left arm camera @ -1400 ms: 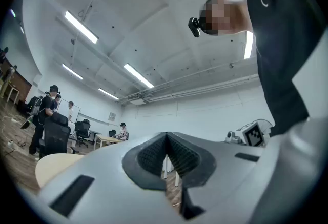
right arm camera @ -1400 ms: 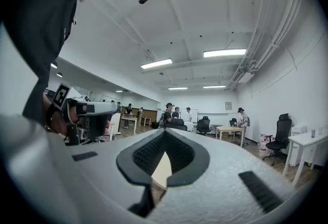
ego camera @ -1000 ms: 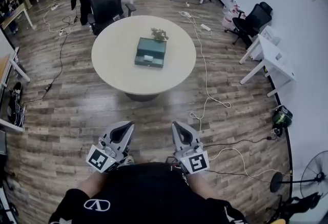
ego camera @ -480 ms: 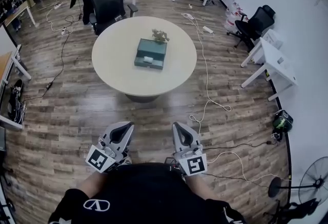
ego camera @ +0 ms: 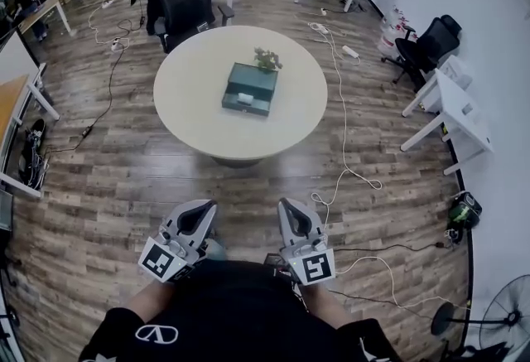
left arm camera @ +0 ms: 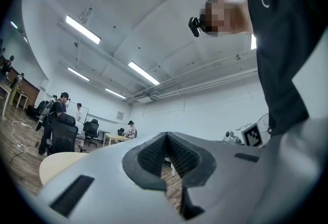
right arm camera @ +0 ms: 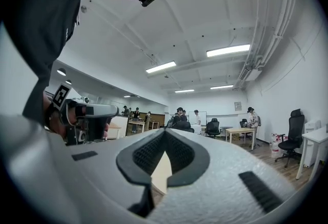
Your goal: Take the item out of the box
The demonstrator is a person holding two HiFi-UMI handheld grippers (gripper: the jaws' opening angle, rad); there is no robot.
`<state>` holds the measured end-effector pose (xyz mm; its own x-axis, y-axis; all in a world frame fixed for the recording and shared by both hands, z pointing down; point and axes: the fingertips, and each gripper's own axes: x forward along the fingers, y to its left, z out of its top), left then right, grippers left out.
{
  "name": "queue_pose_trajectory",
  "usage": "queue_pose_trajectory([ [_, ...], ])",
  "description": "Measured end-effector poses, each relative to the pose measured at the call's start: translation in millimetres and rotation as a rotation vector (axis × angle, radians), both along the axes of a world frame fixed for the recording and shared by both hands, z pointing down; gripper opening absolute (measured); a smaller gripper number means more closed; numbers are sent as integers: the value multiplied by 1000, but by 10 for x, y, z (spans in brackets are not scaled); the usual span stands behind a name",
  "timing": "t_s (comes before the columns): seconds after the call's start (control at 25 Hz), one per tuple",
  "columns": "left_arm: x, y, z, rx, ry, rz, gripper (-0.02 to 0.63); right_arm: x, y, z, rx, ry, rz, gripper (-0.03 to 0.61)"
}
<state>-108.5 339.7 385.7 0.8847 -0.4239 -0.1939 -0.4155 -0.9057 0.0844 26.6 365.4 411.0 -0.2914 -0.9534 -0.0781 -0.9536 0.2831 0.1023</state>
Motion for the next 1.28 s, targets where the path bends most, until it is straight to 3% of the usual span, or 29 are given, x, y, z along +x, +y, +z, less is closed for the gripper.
queue_pose_trajectory([
  [0.28,245,-709,126,0,9,20,5,193,-690,113,-4,15,1,6],
  [0.68,456,-2616,-3,31,44,98,5,362,-2425,-3,17,55,84,6],
  [0.96,568,-3774,16,1,42,161,5,437,-3566,-41,2,70,140,6],
  [1.28,744,-4640,97,-36,61,208,5,550,-4433,16,-24,91,172,6],
])
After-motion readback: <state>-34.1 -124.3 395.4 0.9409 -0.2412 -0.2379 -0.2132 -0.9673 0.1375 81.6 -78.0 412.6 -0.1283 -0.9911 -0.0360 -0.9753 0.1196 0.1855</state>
